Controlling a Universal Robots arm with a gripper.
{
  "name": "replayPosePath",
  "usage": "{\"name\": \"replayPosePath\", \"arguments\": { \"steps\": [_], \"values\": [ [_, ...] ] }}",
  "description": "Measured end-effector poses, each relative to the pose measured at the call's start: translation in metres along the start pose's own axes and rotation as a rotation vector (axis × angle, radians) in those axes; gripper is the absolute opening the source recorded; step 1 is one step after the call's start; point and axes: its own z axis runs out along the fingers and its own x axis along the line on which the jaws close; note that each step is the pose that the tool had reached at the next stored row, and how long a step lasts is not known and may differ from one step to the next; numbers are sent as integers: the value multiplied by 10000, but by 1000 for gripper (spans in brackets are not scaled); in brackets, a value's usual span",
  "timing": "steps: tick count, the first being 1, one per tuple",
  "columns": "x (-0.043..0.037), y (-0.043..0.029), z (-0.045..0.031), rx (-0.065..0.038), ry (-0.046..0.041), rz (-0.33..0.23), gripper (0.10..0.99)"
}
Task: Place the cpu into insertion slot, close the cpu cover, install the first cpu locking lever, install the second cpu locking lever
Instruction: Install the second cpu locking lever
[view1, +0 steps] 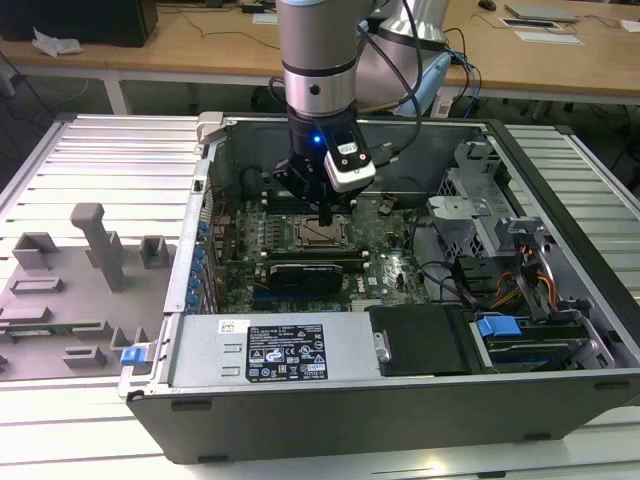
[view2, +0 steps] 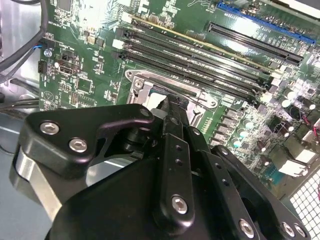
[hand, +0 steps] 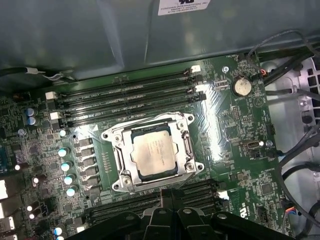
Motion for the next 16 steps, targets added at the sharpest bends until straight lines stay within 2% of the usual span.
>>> {"name": "replayPosePath", "arguments": {
  "steps": [3,6,7,9,16],
  "values": [
    [-4,-21,8,15,59,-2,106],
    [-11,-70,42,59,276,-3,106],
    [-11,-78,51,69,320,-3,106],
    [-12,-106,97,101,466,-4,106],
    [8,-137,178,119,701,-42,106]
  ]
}}
